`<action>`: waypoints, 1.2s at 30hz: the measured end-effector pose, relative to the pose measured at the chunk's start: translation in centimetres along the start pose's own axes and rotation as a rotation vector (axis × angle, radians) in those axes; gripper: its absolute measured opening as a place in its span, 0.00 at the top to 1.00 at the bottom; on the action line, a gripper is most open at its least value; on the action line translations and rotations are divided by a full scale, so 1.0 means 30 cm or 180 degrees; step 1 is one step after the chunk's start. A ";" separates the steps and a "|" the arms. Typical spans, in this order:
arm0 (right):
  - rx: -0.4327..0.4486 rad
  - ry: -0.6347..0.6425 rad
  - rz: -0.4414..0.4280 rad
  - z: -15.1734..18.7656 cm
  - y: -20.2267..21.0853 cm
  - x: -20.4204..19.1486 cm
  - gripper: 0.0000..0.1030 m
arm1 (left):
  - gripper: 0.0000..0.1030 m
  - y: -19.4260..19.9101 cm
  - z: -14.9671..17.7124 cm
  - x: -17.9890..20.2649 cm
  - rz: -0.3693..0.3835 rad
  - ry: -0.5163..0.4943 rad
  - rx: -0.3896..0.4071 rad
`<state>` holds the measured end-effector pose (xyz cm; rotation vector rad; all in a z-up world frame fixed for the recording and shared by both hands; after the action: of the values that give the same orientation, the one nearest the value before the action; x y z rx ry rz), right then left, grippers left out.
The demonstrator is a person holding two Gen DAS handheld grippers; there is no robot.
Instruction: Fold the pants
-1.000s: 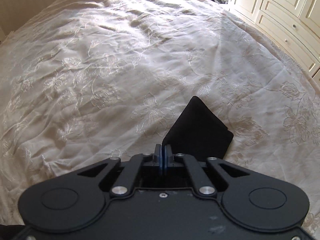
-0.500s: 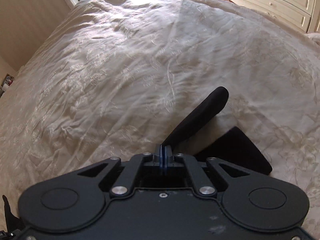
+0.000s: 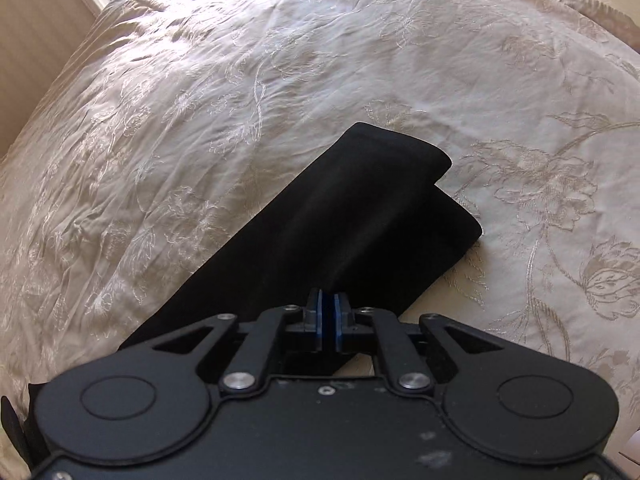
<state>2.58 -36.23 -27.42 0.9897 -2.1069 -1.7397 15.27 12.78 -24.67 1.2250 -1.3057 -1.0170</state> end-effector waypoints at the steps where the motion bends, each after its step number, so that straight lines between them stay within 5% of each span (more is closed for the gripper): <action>1: 0.0013 -0.0049 -0.0015 0.003 0.007 0.006 0.80 | 0.91 -0.004 0.002 0.000 0.0013 -0.0017 -0.0008; 4: 0.0115 -0.0257 -0.0095 -0.009 0.018 0.022 0.70 | 0.91 -0.012 0.010 0.003 0.0041 -0.0104 -0.0017; 14: 0.0138 -0.0785 0.0082 -0.045 -0.002 0.095 0.70 | 0.91 0.016 0.032 -0.018 0.0117 -0.0065 0.0104; 21: 0.0145 -0.0803 0.0212 -0.032 -0.008 0.122 0.70 | 0.91 0.072 0.033 -0.033 0.0062 -0.0035 0.0271; 26: 0.0122 -0.0881 -0.0029 -0.031 -0.035 0.125 0.68 | 0.91 0.087 0.032 -0.035 0.0006 -0.0071 0.0351; 27: 0.0127 -0.0892 -0.0104 -0.036 -0.044 0.123 0.69 | 0.91 0.086 0.033 -0.035 -0.0010 -0.0063 0.0346; 29: 0.0139 -0.0864 -0.0247 -0.048 -0.047 0.108 0.95 | 0.91 0.098 0.031 -0.033 0.0003 -0.0023 0.0367; 33: 0.0384 -0.0409 -0.0281 -0.072 0.046 0.042 0.97 | 0.91 0.166 0.041 -0.048 0.0077 0.0084 0.0583; 36: 0.0583 -0.0134 -0.0256 -0.057 0.135 0.018 0.97 | 0.91 0.109 0.079 -0.074 0.0010 0.0154 0.0397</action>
<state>1.75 -37.63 -23.31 1.1092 -2.3170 -1.6398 12.43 15.24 -21.98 1.3329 -1.3494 -0.9094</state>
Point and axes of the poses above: each gripper's, at about its wrist camera, not at the fingertips, and y roughly against the way its jaws point, x to its right, z to its underside, the point moved 10 cm from there along -y, roughly the way its jaws point, and after that the axes turned 6 degrees about -x, right-handed, at the moved point
